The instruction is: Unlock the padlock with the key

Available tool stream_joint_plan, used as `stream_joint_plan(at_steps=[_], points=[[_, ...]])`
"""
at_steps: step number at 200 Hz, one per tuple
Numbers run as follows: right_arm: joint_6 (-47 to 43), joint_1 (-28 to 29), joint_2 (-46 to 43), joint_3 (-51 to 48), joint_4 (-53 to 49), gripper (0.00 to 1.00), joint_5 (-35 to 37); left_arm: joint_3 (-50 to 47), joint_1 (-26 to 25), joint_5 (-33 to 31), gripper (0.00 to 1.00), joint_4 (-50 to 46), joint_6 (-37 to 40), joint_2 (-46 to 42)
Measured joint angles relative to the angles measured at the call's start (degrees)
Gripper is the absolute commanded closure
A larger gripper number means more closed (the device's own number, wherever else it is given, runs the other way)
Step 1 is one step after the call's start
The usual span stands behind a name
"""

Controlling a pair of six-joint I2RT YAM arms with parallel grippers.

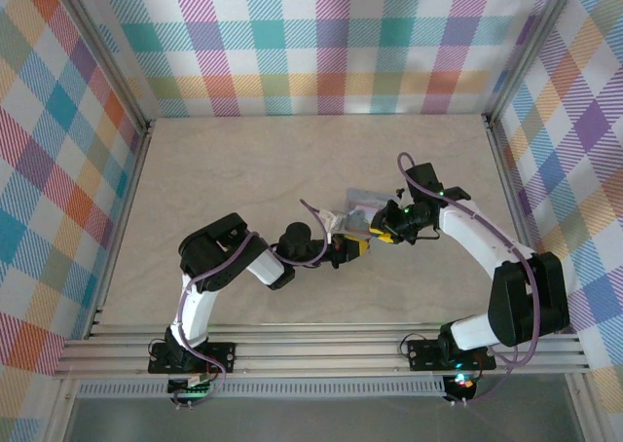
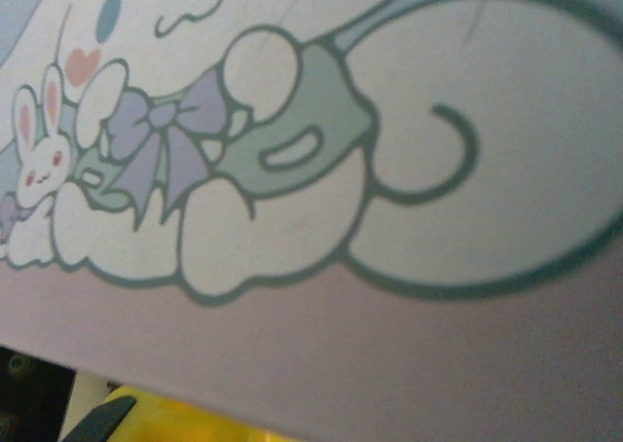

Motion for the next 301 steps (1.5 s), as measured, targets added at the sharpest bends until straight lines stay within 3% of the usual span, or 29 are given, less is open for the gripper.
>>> stream_joint_plan(at_steps=[255,301], points=[[-2.91,-0.39,0.04,-1.99,2.38,1.00,-1.11,4.68,1.31,4.94,1.00,-1.25,-4.76,3.26],[-2.62,0.02,0.44,-3.48,4.61,1.00,-1.27,3.63,0.61,2.43,1.00,-1.29,-2.62,3.45]])
